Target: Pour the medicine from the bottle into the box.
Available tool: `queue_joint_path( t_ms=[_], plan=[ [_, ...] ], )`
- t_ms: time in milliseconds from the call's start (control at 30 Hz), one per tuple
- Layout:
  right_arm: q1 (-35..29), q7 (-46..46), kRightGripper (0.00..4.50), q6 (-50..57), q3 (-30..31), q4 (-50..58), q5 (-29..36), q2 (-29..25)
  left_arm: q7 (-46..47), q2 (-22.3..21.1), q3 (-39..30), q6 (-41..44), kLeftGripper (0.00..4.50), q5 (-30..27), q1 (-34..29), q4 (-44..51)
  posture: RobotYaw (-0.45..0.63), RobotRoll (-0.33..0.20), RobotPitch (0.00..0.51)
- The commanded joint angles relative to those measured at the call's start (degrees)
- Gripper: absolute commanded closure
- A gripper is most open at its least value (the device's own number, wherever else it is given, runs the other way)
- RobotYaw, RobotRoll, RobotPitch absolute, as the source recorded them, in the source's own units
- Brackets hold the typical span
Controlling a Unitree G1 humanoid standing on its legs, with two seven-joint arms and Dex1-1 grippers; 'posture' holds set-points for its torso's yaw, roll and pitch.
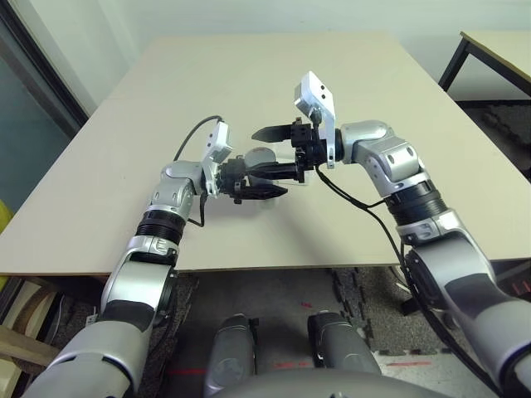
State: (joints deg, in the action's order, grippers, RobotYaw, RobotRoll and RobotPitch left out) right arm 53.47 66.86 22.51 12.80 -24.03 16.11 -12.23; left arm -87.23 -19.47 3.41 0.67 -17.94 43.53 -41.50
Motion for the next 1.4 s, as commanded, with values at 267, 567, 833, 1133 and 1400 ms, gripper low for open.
queue_joint_path(
  t_ms=[267, 567, 833, 1133, 1400],
  plan=[
    [0.90, -0.11, 0.00, -1.34, -1.28, -2.65, -1.05, -1.73, -0.18, -0.59, 0.05, 0.65, 1.96, 0.15, -0.38, 0.80, -0.11, 0.000, 0.024],
    [-1.45, 0.56, 0.00, 0.16, -3.51, 0.61, 1.23, -7.15, -0.43, -1.37, 0.07, 0.40, 1.96, 0.38, 0.72, -0.44, -0.12, 0.000, 0.026],
    [-4.51, 2.00, 0.00, 2.17, -5.85, 4.22, 3.31, -12.58, -0.94, -1.46, 0.12, 0.14, 1.96, 0.60, 0.96, -1.19, -0.13, 0.000, 0.026],
    [-3.33, 1.34, 0.00, 3.92, -5.73, 7.15, 4.63, -11.90, -1.21, -1.39, 0.18, -0.08, 1.96, 0.73, 1.01, -1.47, -0.13, 0.000, 0.020],
    [-2.32, 1.09, 0.00, 6.52, -2.91, 10.74, 4.83, -7.73, -1.17, -1.47, 0.36, -0.24, 1.96, 0.96, 1.02, -1.66, -0.12, 0.000, 0.021]
  ],
)
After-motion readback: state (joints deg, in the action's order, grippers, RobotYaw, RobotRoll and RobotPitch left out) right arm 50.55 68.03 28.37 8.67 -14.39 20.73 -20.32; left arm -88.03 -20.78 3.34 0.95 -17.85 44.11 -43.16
